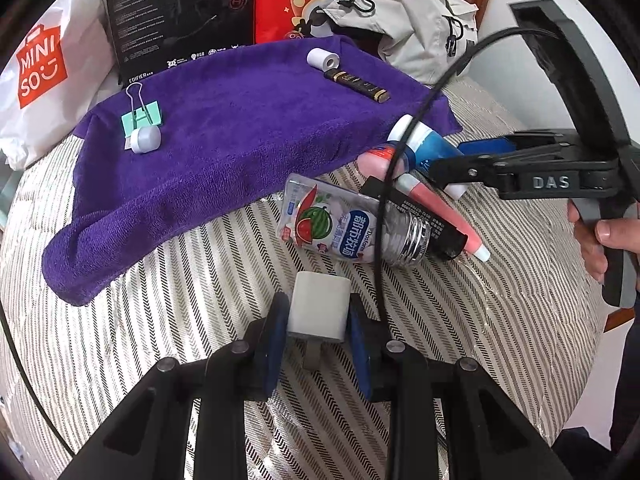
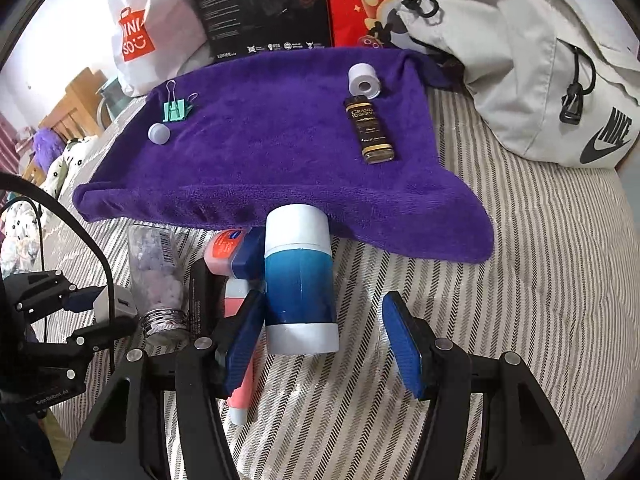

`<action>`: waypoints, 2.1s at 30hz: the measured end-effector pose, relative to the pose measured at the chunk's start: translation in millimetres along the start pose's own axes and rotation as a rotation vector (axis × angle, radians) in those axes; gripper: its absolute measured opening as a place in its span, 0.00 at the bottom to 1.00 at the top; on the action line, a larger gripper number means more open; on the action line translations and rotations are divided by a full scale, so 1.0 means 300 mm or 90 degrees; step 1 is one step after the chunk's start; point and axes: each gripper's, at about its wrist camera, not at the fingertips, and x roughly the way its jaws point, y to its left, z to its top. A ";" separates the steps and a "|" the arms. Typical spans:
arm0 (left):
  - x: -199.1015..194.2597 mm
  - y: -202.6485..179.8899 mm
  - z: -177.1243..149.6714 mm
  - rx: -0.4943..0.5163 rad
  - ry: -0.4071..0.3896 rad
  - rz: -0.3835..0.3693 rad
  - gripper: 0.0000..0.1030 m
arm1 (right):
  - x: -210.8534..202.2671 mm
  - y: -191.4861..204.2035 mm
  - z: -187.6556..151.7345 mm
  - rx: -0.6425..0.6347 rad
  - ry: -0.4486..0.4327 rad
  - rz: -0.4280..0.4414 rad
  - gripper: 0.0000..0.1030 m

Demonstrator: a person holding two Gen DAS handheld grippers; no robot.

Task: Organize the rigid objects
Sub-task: 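Grasp the blue-white bottle with the right gripper while the left gripper holds the plug, then set the blue-white bottle on the towel with the right gripper while the left places the plug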

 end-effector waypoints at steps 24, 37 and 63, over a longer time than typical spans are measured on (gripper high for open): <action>-0.006 -0.012 -0.005 0.009 -0.004 0.018 0.27 | -0.034 -0.034 -0.117 -0.042 -0.001 -0.053 0.35; -0.040 0.068 -0.022 -0.055 -0.008 0.003 0.27 | -0.096 -0.040 -0.125 -0.031 -0.016 0.023 0.35; -0.153 0.269 0.129 -0.124 -0.074 0.031 0.27 | -0.126 -0.016 0.150 -0.071 -0.065 0.090 0.35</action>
